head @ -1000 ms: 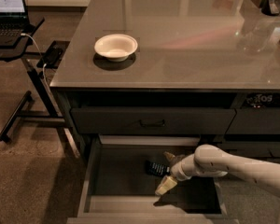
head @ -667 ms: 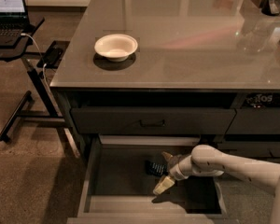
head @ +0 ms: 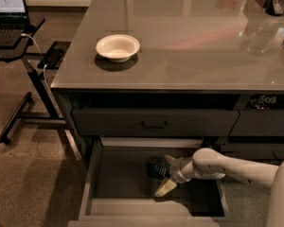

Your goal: Pick rxbar blueberry from middle drawer and place on counter

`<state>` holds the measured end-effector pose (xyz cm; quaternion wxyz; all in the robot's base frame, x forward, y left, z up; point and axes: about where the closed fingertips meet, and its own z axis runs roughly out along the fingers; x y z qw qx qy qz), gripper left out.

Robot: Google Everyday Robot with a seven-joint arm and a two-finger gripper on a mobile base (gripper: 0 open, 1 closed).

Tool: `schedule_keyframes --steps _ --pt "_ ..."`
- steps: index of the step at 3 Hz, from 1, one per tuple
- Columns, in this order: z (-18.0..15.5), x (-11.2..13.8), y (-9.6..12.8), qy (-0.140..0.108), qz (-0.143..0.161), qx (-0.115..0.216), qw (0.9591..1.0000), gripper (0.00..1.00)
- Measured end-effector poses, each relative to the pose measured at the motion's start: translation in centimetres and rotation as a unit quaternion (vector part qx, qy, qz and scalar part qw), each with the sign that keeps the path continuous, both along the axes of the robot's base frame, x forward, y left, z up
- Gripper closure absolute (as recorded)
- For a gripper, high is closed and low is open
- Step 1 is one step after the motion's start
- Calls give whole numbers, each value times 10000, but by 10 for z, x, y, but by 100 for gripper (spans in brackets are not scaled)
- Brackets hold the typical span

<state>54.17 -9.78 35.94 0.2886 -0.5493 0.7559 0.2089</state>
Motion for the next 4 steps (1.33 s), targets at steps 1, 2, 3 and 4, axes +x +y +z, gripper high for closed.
schedule_keyframes --steps 1,2,3,4 --pt "0 0 0 0 0 0 10000 19" --pt "0 0 0 0 0 0 10000 42" --pt "0 0 0 1 1 0 10000 65" --pt "0 0 0 1 1 0 10000 88"
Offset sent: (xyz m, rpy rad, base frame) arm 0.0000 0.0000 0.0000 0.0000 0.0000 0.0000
